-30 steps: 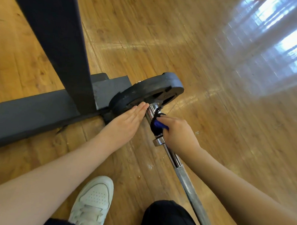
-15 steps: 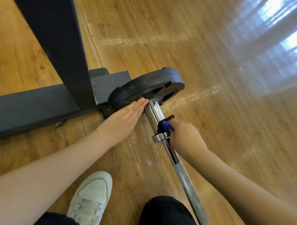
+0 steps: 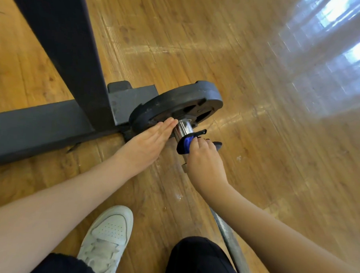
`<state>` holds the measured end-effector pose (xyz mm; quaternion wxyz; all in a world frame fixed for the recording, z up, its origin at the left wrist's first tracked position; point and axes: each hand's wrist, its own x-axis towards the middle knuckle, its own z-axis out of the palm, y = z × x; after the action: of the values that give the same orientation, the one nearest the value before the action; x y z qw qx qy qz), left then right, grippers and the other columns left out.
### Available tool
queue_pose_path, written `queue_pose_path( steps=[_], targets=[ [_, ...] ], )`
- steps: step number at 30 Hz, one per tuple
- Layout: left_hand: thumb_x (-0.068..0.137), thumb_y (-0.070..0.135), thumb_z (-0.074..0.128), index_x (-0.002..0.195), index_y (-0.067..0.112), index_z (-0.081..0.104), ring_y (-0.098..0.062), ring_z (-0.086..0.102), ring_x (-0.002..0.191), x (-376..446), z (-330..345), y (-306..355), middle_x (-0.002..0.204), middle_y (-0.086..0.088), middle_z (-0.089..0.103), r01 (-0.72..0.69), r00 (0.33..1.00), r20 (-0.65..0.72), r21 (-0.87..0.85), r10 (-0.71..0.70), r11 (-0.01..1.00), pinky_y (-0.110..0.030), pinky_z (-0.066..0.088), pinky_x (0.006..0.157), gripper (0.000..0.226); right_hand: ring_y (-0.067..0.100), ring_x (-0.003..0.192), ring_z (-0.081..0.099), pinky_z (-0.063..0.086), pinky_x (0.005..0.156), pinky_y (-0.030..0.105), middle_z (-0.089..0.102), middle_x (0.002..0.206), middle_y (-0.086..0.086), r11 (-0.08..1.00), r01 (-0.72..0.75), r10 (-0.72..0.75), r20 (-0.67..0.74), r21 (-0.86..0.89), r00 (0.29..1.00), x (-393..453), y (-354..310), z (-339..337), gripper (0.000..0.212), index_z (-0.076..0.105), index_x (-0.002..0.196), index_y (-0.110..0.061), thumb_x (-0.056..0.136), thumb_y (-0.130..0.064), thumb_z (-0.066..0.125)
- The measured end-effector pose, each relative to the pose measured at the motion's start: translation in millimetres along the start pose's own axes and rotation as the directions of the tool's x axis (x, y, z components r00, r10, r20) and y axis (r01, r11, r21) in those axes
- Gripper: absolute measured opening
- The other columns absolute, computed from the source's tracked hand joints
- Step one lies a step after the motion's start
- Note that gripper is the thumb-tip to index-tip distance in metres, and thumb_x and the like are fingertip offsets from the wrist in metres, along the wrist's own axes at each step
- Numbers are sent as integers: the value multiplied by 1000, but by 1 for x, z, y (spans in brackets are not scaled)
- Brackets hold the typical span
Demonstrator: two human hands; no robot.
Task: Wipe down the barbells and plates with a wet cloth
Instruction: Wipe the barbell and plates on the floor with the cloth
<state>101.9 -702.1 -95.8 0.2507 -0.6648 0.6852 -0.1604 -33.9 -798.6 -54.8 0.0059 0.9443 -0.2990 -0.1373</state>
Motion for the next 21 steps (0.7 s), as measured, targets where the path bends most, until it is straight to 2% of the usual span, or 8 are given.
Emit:
queue_pose_path(
  steps=[3,6,8,10,12,15,19,21],
  targets=[
    [96,11,10,136,-19,-10,-40,-1,142,0,1,1,139,-35,-20,-12,999,-32,20,13,1000,-43,-8,108,53,37,127,44,35,107,44,51,133,23,990,129,-133,-87,-50,987,3,2,17,55,49,132,5,81,-11,63],
    [88,5,-6,136,-17,-5,-38,1,143,0,0,1,141,-34,-15,-36,999,-33,78,38,996,-43,-7,108,53,40,127,46,38,103,49,54,132,22,960,280,-279,-126,-7,952,14,8,22,46,61,121,2,85,-27,58],
    [86,4,-9,138,-16,0,-37,5,143,-1,1,3,143,-33,-12,-44,997,-58,100,50,994,-44,-5,109,57,38,120,53,43,98,47,61,124,17,944,320,-306,-154,76,939,14,13,20,40,69,108,-2,84,-33,61],
    [87,3,-6,141,-14,7,-35,10,143,-1,4,4,145,-31,-7,-26,995,-94,88,34,996,-43,-2,110,58,34,112,59,43,96,39,67,114,12,923,341,-288,-266,179,920,7,22,22,27,73,96,-5,83,-27,65],
    [89,4,-3,142,-13,9,-35,11,143,0,6,5,146,-31,-7,-16,994,-105,75,24,997,-43,-1,111,58,24,105,60,45,95,31,69,106,8,903,330,-225,-353,274,908,-3,33,22,31,71,99,-5,85,-26,53],
    [95,7,8,140,-18,2,-39,6,143,1,11,5,145,-36,-12,17,995,-101,51,-12,999,-46,-1,111,52,16,94,49,42,86,27,68,96,9,894,388,-269,-422,225,866,4,38,13,38,66,112,0,86,-20,47],
    [95,9,10,134,-25,-4,-43,1,142,-1,10,3,141,-40,-19,-3,998,-54,78,7,997,-47,-5,110,53,28,105,57,47,93,37,67,106,12,834,544,-498,-297,96,815,28,34,11,27,70,104,-2,82,-13,58],
    [94,9,9,137,-22,-1,-41,1,142,-1,8,1,142,-38,-18,-8,999,-49,74,12,997,-46,-5,110,54,32,106,60,50,92,42,69,107,8,832,544,-517,-206,107,831,23,35,12,31,73,100,-5,82,-19,51]
  ],
)
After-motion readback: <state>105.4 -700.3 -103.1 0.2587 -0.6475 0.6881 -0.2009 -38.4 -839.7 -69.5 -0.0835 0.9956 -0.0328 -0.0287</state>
